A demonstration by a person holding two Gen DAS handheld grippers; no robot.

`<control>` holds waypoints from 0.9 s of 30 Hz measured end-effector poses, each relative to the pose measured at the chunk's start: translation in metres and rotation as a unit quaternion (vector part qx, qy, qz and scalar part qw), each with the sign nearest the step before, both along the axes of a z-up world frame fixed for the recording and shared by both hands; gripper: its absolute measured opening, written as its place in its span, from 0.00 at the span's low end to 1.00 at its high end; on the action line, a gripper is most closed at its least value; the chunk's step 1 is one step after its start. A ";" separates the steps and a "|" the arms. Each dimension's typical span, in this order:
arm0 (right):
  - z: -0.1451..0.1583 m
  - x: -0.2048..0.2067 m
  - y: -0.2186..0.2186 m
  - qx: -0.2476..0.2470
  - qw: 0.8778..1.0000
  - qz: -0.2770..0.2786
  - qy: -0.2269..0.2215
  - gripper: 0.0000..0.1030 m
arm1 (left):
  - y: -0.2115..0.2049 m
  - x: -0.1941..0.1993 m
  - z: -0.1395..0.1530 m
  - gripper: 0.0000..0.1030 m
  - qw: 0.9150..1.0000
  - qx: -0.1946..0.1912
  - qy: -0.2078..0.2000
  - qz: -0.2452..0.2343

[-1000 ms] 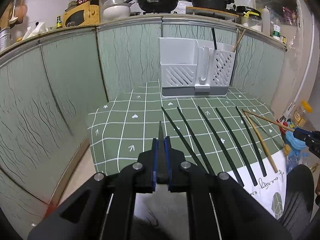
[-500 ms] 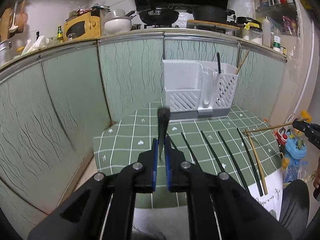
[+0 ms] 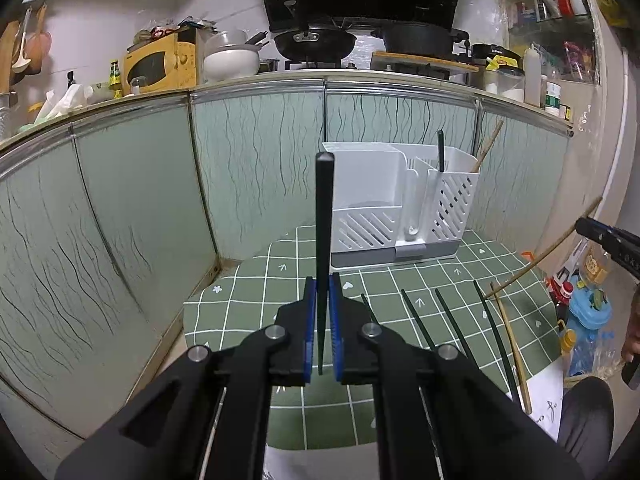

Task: Organize utensils
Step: 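Lift both chopsticks upright and carry them over the white holder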

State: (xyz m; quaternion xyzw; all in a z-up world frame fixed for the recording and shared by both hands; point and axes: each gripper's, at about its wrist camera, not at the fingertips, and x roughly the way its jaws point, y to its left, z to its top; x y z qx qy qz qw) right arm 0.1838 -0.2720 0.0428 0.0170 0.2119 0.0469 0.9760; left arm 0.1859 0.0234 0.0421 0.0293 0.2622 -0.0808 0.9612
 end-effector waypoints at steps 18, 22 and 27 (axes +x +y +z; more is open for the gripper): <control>0.055 0.027 -0.003 -0.016 0.999 0.042 -0.002 0.06 | -0.015 0.035 0.053 0.08 0.996 -0.035 -0.011 -0.083; 0.064 0.034 -0.005 -0.015 0.998 0.058 0.004 0.06 | -0.030 0.050 0.073 0.08 0.993 -0.035 -0.016 -0.111; 0.086 0.043 -0.008 -0.014 0.997 0.076 0.000 0.06 | -0.050 0.067 0.097 0.08 0.991 -0.039 -0.021 -0.130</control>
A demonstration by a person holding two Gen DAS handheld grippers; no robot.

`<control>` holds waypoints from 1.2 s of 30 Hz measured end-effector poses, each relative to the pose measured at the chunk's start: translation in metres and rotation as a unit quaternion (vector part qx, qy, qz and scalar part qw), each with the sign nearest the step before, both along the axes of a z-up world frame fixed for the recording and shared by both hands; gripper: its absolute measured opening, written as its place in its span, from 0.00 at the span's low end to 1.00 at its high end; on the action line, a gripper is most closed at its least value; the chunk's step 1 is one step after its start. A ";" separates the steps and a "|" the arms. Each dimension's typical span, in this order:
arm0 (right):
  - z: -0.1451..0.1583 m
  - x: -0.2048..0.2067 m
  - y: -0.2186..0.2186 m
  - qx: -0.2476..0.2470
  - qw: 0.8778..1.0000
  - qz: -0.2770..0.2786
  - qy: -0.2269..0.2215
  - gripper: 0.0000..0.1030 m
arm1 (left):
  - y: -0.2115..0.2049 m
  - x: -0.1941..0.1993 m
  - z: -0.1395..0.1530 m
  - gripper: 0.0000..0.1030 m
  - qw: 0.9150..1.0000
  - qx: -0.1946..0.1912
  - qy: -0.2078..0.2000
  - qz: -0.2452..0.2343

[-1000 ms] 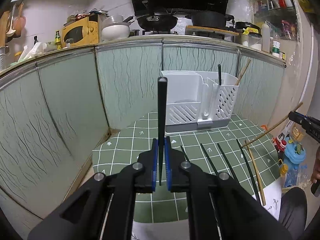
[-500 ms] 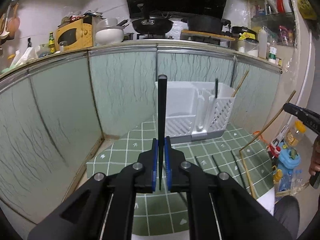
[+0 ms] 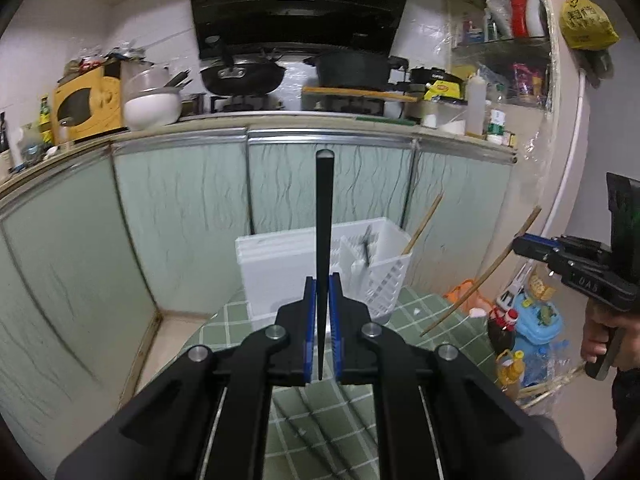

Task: Organize utensils
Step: 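Lift both chopsticks upright and carry them over the white holder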

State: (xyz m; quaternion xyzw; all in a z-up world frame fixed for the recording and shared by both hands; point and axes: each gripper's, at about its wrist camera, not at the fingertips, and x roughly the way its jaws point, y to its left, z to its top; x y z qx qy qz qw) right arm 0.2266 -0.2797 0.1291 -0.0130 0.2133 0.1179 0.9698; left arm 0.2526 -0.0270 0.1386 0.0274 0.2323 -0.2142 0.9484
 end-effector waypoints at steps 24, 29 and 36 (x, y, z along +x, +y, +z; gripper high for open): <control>0.088 0.090 -0.008 -0.001 1.000 0.020 -0.025 0.06 | -0.098 0.094 0.062 0.08 0.997 -0.012 -0.039 -0.061; 0.069 0.112 -0.009 0.000 1.000 0.021 -0.014 0.06 | -0.107 0.116 0.038 0.08 0.997 0.000 -0.028 -0.069; 0.036 0.133 -0.013 0.002 1.000 0.025 0.010 0.06 | -0.109 0.130 0.004 0.08 0.996 0.011 -0.019 -0.084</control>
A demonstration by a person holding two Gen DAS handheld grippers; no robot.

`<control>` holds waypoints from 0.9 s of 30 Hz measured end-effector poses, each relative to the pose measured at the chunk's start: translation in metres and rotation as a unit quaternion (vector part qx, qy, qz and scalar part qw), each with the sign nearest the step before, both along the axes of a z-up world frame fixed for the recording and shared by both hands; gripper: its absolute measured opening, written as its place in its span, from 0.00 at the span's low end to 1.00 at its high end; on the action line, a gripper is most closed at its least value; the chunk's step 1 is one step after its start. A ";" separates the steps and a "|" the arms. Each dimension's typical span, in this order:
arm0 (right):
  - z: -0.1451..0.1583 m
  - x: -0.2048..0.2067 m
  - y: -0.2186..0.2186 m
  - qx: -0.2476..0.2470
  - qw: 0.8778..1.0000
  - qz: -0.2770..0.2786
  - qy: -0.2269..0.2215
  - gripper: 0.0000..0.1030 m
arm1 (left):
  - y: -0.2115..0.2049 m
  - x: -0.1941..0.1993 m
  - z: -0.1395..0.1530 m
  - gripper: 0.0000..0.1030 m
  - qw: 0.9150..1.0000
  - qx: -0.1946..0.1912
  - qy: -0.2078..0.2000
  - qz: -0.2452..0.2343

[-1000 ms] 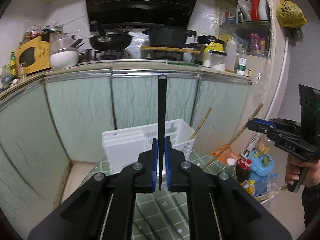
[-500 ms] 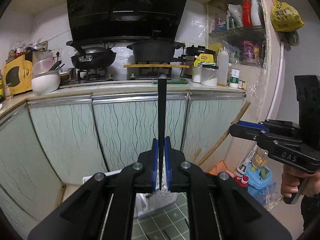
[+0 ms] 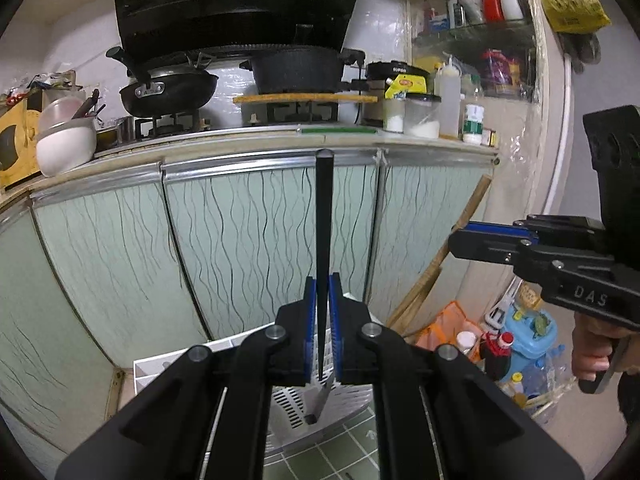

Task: Organize utensils
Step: 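Lift both chopsticks upright and carry them over the white holder, then open the left tool into the holder while the right tool releases its chopstick, then pull both open tools back from the holder toward the table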

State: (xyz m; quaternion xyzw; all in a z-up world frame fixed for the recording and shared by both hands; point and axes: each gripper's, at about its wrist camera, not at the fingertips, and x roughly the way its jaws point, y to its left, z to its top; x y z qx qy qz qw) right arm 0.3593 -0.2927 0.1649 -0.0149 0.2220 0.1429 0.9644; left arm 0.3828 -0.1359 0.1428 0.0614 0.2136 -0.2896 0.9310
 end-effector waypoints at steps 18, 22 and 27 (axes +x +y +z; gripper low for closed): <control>-0.017 -0.075 -0.024 0.002 1.000 -0.020 -0.010 0.93 | 0.037 -0.072 0.000 0.96 0.991 0.025 -0.057 0.116; -0.025 -0.097 -0.017 -0.008 1.000 -0.024 -0.009 0.93 | 0.045 -0.099 -0.009 0.96 0.988 0.035 -0.075 0.133; -0.036 -0.118 -0.013 0.003 1.000 -0.021 0.003 0.93 | 0.052 -0.127 -0.018 0.96 0.982 0.053 -0.099 0.153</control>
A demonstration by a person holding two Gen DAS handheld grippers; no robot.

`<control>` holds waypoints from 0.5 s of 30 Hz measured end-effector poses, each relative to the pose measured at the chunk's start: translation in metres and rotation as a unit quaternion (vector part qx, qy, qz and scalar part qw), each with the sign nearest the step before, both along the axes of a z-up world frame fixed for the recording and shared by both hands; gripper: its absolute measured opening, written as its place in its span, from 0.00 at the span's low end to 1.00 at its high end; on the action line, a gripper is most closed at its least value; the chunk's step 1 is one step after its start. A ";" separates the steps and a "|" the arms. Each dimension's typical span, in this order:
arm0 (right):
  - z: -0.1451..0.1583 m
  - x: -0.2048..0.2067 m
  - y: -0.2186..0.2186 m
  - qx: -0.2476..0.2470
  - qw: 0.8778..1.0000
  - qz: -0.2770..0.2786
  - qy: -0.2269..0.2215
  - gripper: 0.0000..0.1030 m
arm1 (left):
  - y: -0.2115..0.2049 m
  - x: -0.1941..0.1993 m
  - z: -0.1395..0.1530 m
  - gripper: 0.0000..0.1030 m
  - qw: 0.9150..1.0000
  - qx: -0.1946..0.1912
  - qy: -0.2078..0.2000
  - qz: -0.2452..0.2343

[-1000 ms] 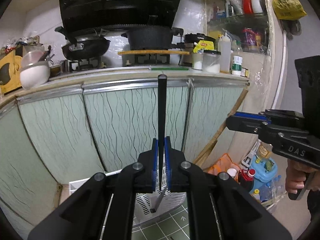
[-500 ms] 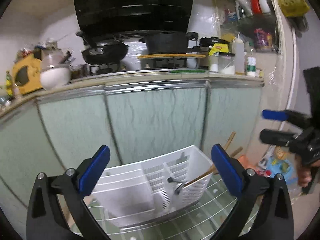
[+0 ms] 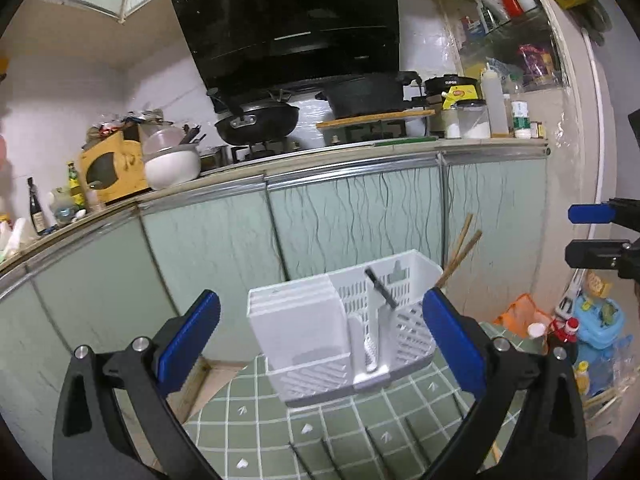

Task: Organize utensils
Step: 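Pull both open tools back from the holder toward the table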

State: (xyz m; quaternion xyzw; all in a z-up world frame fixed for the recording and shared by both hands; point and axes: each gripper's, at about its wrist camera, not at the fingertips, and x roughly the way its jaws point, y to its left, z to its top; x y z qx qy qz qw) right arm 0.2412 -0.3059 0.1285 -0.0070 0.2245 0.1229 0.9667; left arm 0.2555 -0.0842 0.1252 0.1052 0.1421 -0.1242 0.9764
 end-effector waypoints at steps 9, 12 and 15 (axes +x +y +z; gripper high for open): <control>-0.029 -0.037 0.014 -0.015 1.000 -0.014 0.002 0.93 | 0.013 -0.041 -0.021 0.96 1.000 -0.003 0.011 -0.013; -0.040 -0.046 0.017 -0.014 1.000 -0.018 0.004 0.93 | 0.014 -0.054 -0.032 0.96 1.000 0.003 0.016 -0.019; -0.051 -0.054 0.020 -0.020 1.000 -0.022 0.007 0.93 | 0.019 -0.061 -0.041 0.96 0.999 -0.009 0.031 -0.026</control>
